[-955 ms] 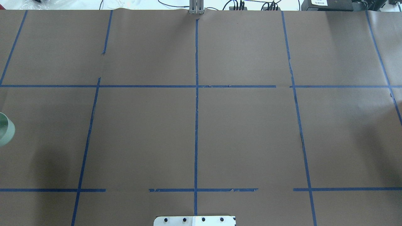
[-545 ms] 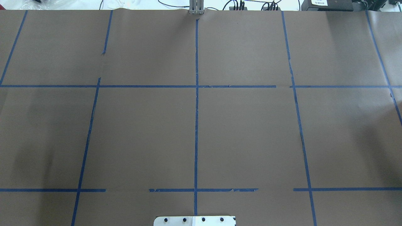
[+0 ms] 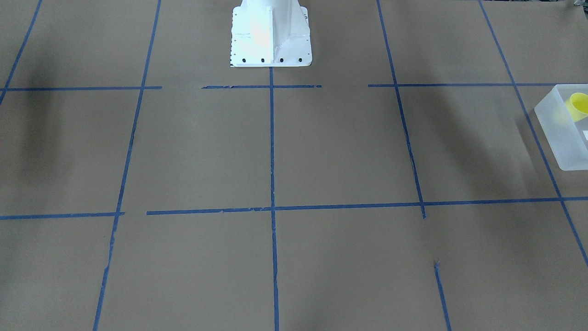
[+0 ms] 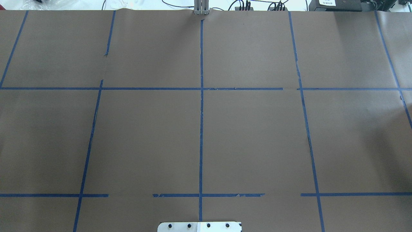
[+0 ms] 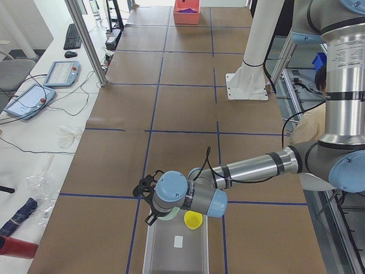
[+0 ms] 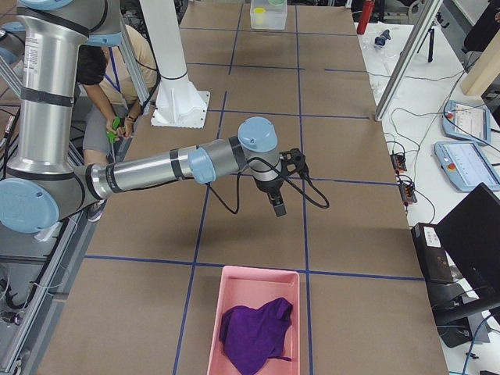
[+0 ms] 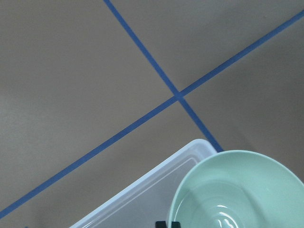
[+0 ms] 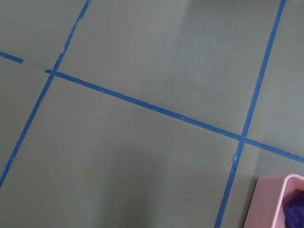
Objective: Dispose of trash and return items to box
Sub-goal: 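Lift the green bowl with the left gripper over the clear box, then lower the green bowl into the clear box beside the cup and release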
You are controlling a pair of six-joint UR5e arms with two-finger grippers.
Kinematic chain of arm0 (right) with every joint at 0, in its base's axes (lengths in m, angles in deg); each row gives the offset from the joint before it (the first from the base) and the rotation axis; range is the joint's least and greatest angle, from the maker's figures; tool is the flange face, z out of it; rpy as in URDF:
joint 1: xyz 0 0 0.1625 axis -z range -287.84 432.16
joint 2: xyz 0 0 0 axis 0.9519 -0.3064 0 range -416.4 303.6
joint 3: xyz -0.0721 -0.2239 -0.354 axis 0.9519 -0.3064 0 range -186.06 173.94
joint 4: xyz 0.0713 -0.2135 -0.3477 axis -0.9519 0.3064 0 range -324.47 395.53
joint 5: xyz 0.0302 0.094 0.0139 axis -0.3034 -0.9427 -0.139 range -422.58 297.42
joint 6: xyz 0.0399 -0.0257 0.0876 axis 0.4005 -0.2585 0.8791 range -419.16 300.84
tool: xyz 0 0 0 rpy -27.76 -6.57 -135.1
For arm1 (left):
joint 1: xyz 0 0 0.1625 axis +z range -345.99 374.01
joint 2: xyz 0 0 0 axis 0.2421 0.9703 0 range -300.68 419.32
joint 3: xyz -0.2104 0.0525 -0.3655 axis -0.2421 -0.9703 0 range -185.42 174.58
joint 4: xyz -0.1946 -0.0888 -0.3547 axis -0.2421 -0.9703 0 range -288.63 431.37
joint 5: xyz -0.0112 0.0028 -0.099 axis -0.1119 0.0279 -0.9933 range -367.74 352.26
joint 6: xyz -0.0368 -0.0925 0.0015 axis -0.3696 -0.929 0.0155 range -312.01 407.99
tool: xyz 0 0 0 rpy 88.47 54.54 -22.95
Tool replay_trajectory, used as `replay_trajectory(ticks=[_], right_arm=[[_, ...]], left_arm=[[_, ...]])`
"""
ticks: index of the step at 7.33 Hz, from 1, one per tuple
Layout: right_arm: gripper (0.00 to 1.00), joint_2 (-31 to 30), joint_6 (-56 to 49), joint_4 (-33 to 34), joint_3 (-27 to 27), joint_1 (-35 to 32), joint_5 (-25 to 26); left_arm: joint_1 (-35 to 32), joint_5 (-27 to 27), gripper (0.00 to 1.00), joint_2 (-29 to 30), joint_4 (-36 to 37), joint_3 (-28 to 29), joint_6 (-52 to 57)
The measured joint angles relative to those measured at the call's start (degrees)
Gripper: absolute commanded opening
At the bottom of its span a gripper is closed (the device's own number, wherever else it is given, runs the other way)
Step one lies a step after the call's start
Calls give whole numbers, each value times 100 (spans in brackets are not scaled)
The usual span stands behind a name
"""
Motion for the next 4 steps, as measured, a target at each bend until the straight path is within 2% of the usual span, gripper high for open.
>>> replay_trajectory(ticks=[1, 2, 4], right_arm=[[100, -38, 0, -58, -2, 0, 4], [100, -73, 0, -96, -4, 0, 8], [100, -149, 1, -166, -1, 0, 3]], left_arm=[[1, 220, 0, -3, -410, 159, -273], [28, 317, 4, -52, -835, 256, -631], [210, 363, 11, -133, -1240, 312, -1032]])
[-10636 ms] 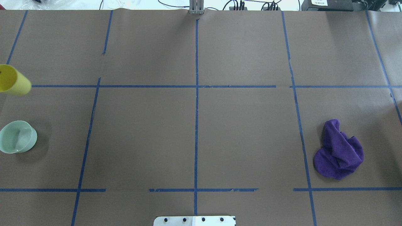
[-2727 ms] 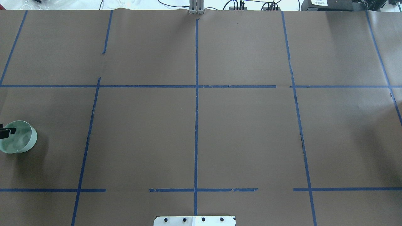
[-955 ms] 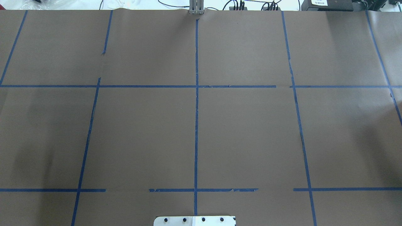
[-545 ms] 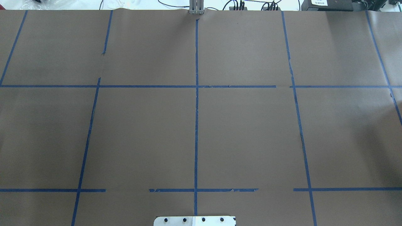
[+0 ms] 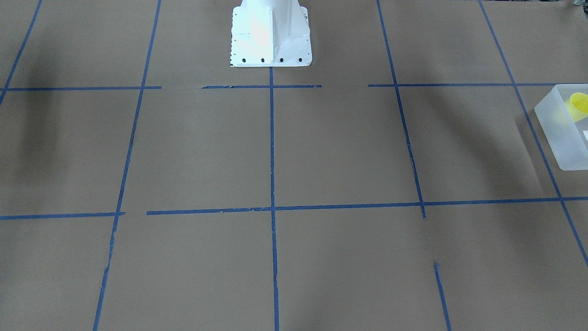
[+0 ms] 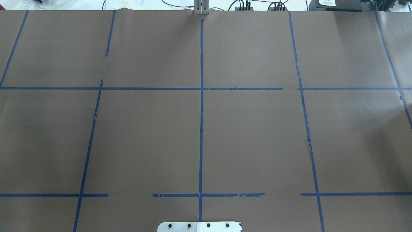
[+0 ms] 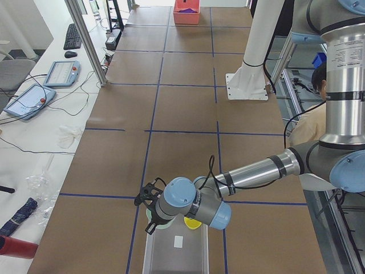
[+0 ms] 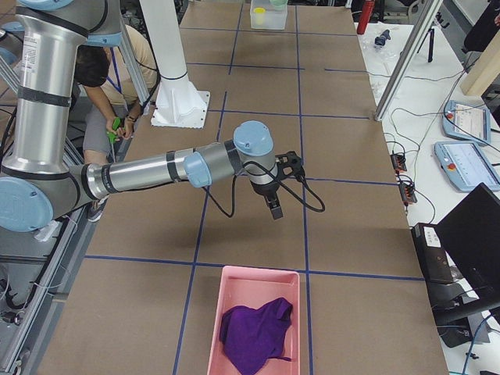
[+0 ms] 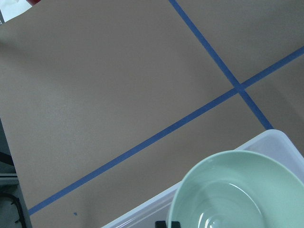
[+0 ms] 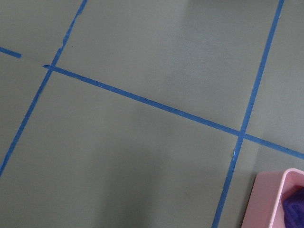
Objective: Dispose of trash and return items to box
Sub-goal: 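Lower the green bowl into the clear box beside the cup and release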
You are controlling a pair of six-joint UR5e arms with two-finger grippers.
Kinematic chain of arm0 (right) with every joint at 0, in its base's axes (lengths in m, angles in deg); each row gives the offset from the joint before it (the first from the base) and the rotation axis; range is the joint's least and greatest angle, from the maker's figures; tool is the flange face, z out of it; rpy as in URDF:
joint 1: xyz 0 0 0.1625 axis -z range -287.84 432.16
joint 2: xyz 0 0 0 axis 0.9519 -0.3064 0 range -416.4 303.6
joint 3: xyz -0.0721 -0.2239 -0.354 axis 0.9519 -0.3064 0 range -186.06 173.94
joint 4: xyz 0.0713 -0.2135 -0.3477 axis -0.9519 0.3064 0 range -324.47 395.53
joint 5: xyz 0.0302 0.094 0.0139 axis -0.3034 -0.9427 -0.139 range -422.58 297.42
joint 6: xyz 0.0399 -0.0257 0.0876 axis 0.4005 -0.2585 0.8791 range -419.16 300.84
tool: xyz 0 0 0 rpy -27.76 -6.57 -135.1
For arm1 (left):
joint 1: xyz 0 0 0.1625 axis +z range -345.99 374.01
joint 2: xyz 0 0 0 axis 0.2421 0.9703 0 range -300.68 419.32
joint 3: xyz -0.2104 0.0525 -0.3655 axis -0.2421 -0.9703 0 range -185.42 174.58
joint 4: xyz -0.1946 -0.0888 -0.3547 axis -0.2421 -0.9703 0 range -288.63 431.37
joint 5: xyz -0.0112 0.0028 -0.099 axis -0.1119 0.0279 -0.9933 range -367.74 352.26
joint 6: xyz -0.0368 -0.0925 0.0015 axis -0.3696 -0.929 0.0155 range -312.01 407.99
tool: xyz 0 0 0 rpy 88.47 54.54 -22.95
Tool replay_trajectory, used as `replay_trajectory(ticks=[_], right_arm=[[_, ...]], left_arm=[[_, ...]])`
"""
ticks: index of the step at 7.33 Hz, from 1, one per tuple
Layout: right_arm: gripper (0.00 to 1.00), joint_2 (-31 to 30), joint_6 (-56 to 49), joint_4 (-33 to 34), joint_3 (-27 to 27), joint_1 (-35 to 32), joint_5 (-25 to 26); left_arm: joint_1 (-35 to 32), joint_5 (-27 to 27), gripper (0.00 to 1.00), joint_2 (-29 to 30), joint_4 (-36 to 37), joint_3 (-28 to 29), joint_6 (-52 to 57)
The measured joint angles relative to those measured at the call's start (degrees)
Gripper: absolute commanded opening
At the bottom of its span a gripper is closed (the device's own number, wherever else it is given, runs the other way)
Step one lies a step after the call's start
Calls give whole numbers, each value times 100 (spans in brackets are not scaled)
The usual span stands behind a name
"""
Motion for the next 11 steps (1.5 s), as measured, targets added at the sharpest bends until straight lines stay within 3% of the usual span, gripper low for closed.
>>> replay_trajectory(ticks=[1, 2, 4, 7, 8, 11], right_arm=[[100, -16, 2, -12, 1, 0, 3], [100, -21, 8, -16, 1, 0, 4], [100, -25, 25, -18, 0, 0, 11], [99, 15, 180, 25, -57, 0, 28], [100, 63, 415, 75, -102, -2, 45], [100, 57, 665, 415, -115, -15, 64]], left_arm=[[128, 0, 33, -28, -91, 4, -57], [222, -8, 66, -93, -193, 6, -80], [295, -24, 100, -203, -383, -16, -144], [311, -73, 100, -207, -169, -586, -750], [312, -236, 100, -106, 608, -1043, -939], [329, -560, 100, 83, 4211, -2594, -1097]])
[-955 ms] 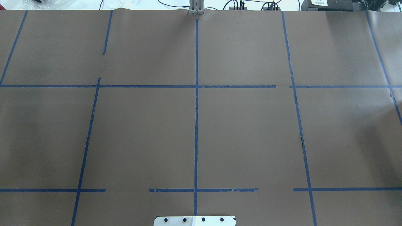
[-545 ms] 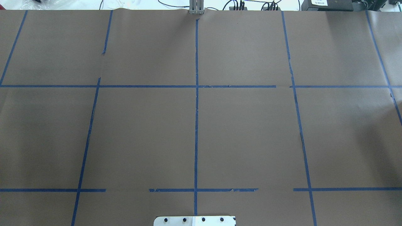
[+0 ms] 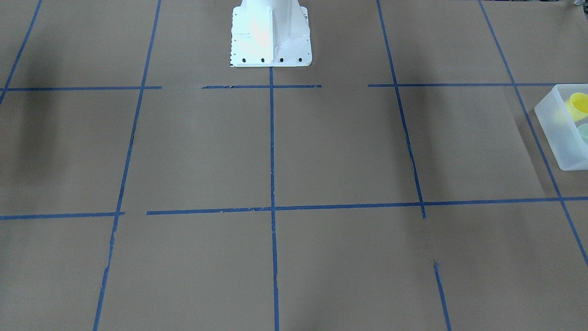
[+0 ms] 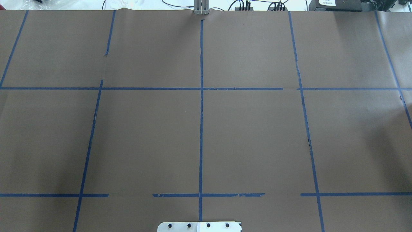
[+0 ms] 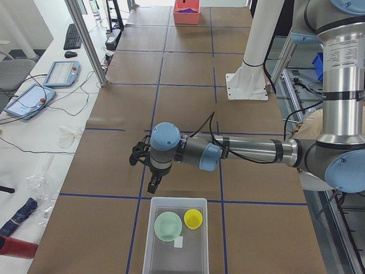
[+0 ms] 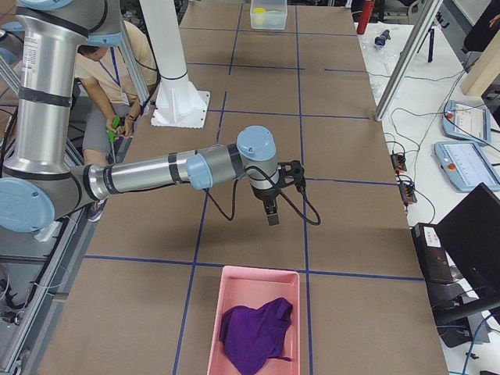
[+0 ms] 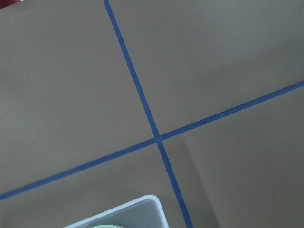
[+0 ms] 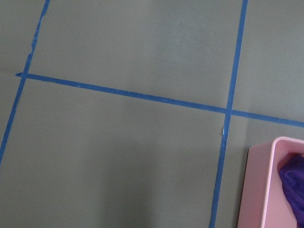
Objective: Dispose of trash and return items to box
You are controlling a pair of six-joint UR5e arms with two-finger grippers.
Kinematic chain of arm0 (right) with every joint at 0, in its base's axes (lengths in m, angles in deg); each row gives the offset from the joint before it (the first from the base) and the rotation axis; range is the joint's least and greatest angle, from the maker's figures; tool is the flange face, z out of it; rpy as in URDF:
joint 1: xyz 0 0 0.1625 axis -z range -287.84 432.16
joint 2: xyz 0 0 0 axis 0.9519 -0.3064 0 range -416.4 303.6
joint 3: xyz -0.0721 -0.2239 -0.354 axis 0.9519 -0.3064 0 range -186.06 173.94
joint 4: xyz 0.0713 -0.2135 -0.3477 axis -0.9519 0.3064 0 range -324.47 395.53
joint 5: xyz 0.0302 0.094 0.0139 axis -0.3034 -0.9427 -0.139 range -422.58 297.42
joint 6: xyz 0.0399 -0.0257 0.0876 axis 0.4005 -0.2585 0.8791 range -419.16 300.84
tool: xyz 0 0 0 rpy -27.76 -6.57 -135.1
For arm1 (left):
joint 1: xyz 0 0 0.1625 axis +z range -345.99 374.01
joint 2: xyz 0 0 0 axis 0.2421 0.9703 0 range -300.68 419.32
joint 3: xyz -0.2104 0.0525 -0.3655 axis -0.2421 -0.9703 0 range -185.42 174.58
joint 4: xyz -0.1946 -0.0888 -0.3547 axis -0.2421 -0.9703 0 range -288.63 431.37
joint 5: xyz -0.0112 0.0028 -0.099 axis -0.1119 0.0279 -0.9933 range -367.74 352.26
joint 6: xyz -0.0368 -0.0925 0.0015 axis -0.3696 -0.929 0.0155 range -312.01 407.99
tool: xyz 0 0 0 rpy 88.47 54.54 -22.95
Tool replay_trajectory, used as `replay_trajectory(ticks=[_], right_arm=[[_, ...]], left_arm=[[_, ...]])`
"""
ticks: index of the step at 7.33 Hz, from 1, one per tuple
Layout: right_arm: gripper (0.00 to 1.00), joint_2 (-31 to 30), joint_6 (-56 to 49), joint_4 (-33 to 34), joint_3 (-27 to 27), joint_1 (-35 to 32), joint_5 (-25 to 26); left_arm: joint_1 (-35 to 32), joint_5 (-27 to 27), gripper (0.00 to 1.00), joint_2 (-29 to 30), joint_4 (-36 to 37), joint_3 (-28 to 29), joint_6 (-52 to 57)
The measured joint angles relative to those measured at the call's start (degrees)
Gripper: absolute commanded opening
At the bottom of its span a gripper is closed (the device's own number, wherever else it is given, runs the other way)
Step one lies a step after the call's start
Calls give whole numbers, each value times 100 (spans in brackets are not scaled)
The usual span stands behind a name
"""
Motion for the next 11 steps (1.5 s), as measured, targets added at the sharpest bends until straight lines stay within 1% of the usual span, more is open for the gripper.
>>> replay_trajectory(ticks=[1, 2, 3, 4, 7, 11], right_arm=[[100, -16, -8, 302, 27, -7, -7], [100, -31, -29, 538, 45, -18, -22], [100, -41, -44, 668, 68, -19, -40], [100, -53, -52, 723, 93, 1, -34], [100, -95, -68, 716, 85, 53, 187], [100, -157, -16, 681, -31, 59, 140]], left_arm=[[-3, -6, 100, 59, 894, -204, -15], [-8, -4, 100, 12, 1319, -319, -20], [-16, -6, 100, -30, 1473, -366, -17], [-20, -13, 100, -49, 1481, -397, 2], [-24, -13, 100, -67, 787, -295, 19], [-47, 37, 100, -132, 725, -161, 27]])
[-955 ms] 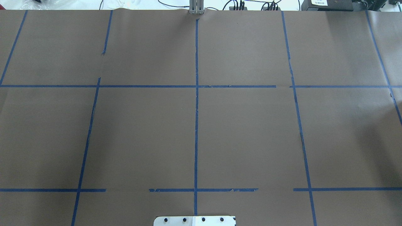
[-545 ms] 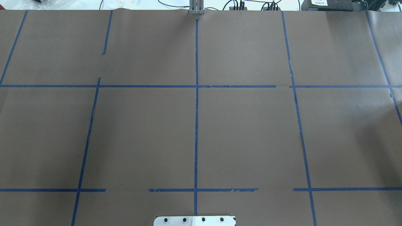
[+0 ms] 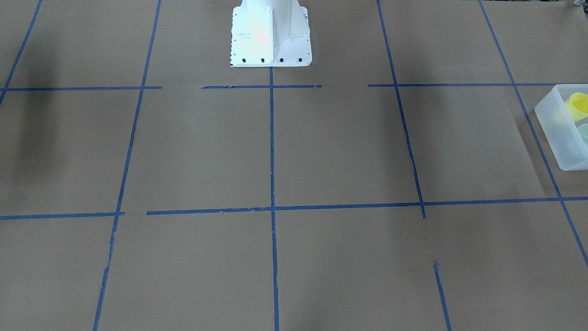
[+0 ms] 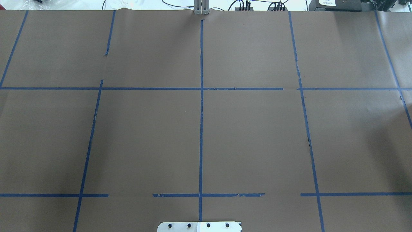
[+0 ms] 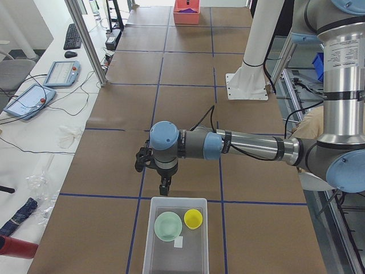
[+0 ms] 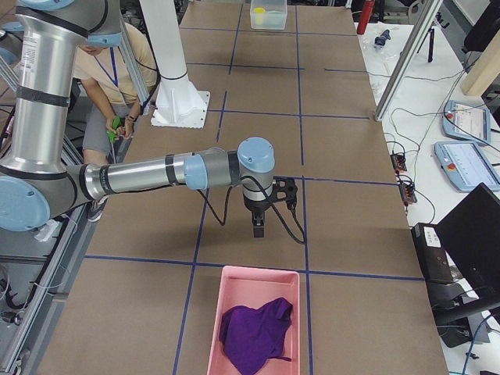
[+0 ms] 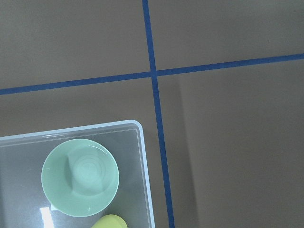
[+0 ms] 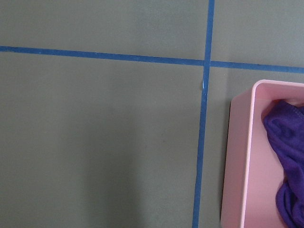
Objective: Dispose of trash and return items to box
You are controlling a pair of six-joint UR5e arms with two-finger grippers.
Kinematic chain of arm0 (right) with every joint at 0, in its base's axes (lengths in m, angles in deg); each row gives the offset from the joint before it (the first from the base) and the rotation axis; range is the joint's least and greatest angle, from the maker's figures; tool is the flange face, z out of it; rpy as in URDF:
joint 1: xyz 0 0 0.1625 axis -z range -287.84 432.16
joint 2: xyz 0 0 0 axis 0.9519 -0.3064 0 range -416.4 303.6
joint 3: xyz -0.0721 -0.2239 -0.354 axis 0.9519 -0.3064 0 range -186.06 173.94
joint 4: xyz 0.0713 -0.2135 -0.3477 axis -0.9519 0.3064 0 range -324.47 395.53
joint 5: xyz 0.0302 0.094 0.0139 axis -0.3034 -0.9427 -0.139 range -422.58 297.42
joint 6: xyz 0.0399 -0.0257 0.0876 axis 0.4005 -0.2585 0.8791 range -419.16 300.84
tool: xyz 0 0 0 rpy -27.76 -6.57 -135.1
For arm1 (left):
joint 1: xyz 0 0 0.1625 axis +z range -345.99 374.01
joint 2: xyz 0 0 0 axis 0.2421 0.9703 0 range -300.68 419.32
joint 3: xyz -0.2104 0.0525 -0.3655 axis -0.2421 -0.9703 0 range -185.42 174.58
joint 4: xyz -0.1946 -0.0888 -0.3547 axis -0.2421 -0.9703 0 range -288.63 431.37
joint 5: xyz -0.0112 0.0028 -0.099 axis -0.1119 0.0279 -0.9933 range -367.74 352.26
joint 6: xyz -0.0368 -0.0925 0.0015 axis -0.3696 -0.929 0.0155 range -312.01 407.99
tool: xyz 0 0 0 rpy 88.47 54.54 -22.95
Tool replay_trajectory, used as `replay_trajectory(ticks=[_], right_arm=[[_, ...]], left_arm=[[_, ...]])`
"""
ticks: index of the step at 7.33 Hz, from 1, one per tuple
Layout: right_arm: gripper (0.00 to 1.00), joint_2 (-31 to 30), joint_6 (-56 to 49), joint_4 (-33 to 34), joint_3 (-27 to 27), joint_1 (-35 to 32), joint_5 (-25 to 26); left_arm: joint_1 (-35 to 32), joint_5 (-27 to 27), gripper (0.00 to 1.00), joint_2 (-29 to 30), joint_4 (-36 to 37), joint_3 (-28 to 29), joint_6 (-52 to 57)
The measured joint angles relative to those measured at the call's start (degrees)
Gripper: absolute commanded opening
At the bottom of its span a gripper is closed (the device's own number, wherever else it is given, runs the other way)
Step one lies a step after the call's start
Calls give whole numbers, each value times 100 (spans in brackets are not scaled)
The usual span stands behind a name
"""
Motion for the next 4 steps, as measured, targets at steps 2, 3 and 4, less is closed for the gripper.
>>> replay_trajectory(ticks=[2, 3, 4], right_arm=[[100, -68, -25, -66, -5, 0, 8], [100, -75, -17, -73, -15, 0, 11], [100, -75, -4, -76, -24, 1, 12]], left_arm=[[-14, 0, 100, -121, 0, -116, 0], [-16, -7, 100, -143, 0, -145, 2], [-16, -8, 100, -153, -3, -156, 2]])
